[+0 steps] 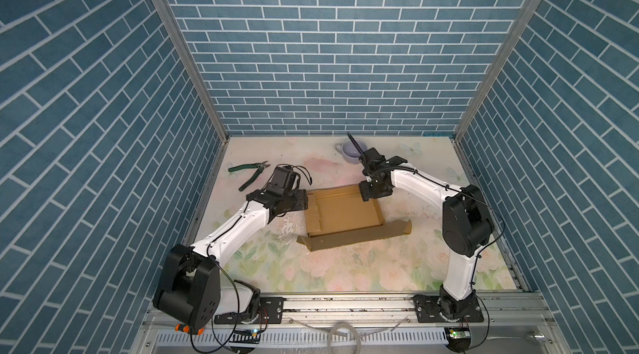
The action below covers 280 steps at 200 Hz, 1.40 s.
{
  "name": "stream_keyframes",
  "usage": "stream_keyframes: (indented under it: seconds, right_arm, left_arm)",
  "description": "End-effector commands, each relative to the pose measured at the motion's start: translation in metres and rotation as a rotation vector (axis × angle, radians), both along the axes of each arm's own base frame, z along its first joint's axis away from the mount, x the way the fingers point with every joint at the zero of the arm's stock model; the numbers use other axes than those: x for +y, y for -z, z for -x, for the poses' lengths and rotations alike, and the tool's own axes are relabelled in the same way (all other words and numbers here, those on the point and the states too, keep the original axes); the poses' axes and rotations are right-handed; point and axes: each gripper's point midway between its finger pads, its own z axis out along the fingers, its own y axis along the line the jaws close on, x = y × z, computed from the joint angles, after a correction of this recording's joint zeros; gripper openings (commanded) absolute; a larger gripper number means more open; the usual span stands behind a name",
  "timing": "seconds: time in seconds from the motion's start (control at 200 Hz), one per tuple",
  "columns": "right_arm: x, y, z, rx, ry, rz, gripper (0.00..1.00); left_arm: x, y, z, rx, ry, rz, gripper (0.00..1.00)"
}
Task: Assemble paper box
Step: Press the paper box at the center of the table, then rotate the paper box at the center of the table.
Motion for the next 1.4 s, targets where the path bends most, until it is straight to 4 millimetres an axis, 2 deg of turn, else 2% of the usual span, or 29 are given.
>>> stream_keyframes:
  seconds: [0.0, 0.115, 0.29, 0.36, 0.455, 0.6, 0.7, 0.87, 1.015, 1.14, 1.25, 1.395]
  right_arm:
    - [0.001, -0.04, -0.003, -0.043, 0.031, -0.051, 0.66]
    - [-0.005, -0.064, -0.003, -0.073, 0.076, -0.075, 0.65]
    - [-0.025, -0.092, 0.005, -0.097, 0.154, -0.139, 0.65]
    - [-0.035, -0.096, 0.009, -0.102, 0.185, -0.151, 0.64]
    - [-0.046, -0.096, 0.014, -0.105, 0.211, -0.157, 0.64]
    - [-0.061, -0.095, 0.022, -0.11, 0.236, -0.147, 0.63]
    - [-0.072, -0.095, 0.028, -0.116, 0.254, -0.148, 0.63]
    - [-0.087, -0.09, 0.034, -0.112, 0.277, -0.15, 0.61]
    - [-0.09, -0.084, 0.034, -0.105, 0.285, -0.157, 0.61]
    - [-0.09, -0.083, 0.031, -0.106, 0.286, -0.161, 0.6]
    - [-0.091, -0.082, 0.03, -0.105, 0.284, -0.159, 0.6]
    - [-0.09, -0.081, 0.028, -0.102, 0.285, -0.163, 0.6]
  left_arm:
    - [-0.005, -0.011, -0.008, -0.037, 0.086, -0.007, 0.68]
    - [-0.022, -0.015, -0.022, -0.054, 0.193, -0.005, 0.69]
    - [-0.052, -0.017, -0.042, -0.059, 0.405, -0.012, 0.69]
    - [-0.062, -0.018, -0.051, -0.061, 0.477, -0.041, 0.69]
    - [-0.084, -0.017, -0.058, -0.066, 0.623, -0.066, 0.69]
    - [-0.104, 0.012, -0.055, 0.005, 0.823, -0.19, 0.69]
    - [-0.106, 0.032, -0.061, 0.052, 0.869, -0.249, 0.69]
    - [-0.112, 0.048, -0.063, 0.08, 0.931, -0.322, 0.69]
    - [-0.118, 0.066, -0.063, 0.124, 0.971, -0.373, 0.68]
    - [-0.107, 0.086, -0.073, 0.182, 0.932, -0.47, 0.61]
    - [-0.1, 0.087, -0.084, 0.189, 0.874, -0.519, 0.56]
    - [-0.092, 0.086, -0.092, 0.2, 0.785, -0.503, 0.48]
